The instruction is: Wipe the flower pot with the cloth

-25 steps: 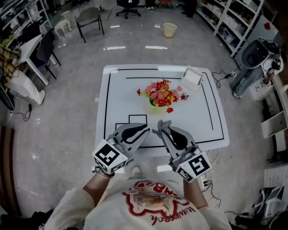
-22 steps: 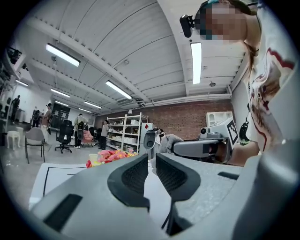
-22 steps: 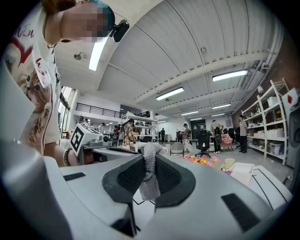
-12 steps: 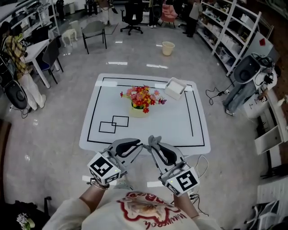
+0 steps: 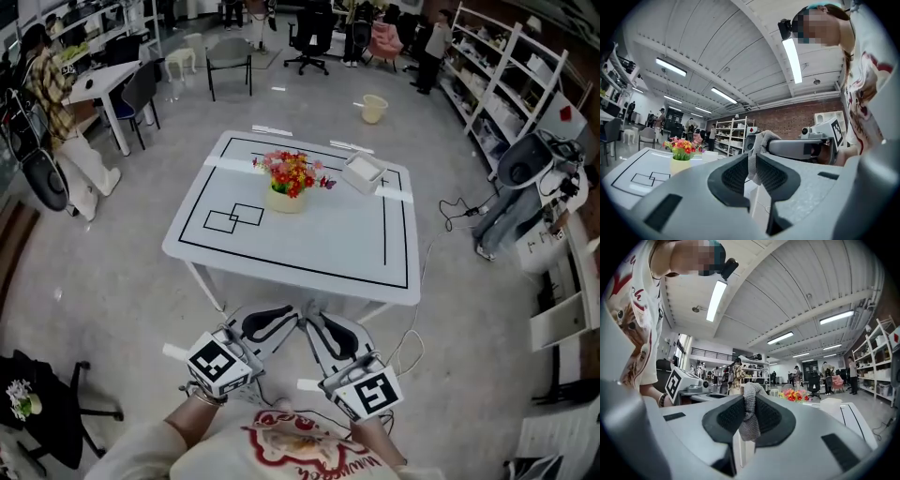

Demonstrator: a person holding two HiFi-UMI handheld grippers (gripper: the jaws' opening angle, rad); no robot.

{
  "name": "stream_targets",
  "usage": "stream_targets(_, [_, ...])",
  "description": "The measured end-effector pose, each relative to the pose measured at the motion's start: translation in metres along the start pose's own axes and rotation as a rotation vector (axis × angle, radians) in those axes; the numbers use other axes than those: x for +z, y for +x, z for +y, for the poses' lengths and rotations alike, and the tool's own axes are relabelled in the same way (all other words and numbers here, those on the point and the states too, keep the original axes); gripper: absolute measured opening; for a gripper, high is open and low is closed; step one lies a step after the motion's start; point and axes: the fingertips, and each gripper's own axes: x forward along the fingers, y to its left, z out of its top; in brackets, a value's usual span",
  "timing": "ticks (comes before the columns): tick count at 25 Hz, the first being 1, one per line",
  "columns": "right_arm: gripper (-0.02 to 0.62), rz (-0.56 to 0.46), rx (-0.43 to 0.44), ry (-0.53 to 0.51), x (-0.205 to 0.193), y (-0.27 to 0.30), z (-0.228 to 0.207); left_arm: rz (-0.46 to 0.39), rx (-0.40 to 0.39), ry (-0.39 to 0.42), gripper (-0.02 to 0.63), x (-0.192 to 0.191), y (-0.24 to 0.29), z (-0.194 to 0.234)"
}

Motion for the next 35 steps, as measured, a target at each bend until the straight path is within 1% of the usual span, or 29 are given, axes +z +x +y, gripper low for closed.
stream_targets(3, [0.049,-0.023,0.025,0.015,0.006,-0.016,0.012,0.008,0.04,-0.015,0.057,-0.004,-0.016,-0.018])
stream_targets(6, [0.049,-0.051,0.044,0.011,0.014,-0.024,0.023,0.006,0.069,-0.008,0.057,0.001,-0.031,-0.026])
stream_targets(11, [0.049,-0.073,0.043,0.009,0.019,-0.037,0.041,-0.009,0.105,0.009,0.057,0.006,-0.057,-0.035])
stream_targets(15, [0.049,-0.068,0.04,0.005,0.021,-0.046,0.062,-0.023,0.114,0.015,0.057,0.008,-0.079,-0.045])
stream_targets(17, [0.049,-0.067,0.04,0.007,0.022,-0.051,0.079,-0.021,0.107,0.019,0.057,0.01,-0.094,-0.054])
stream_targets(20, [0.049,-0.096,0.029,-0.004,0.029,-0.057,0.108,-0.016,0.098,0.02,0.057,0.01,-0.122,-0.067])
stream_targets(25, [0.049,-0.106,0.028,0.002,0.038,-0.069,0.17,0.014,0.098,0.029,0.057,0.006,-0.18,-0.089])
stream_targets(28, [0.049,-0.11,0.015,-0.017,0.042,-0.078,0.205,0.006,0.106,0.035,0.057,0.009,-0.213,-0.102])
stream_targets(32, [0.049,-0.11,0.008,-0.036,0.041,-0.091,0.248,-0.011,0.095,0.055,0.057,0.013,-0.248,-0.129])
stream_targets(35, [0.049,-0.097,0.005,-0.03,0.037,-0.104,0.275,-0.022,0.088,0.039,0.057,0.008,-0.271,-0.15])
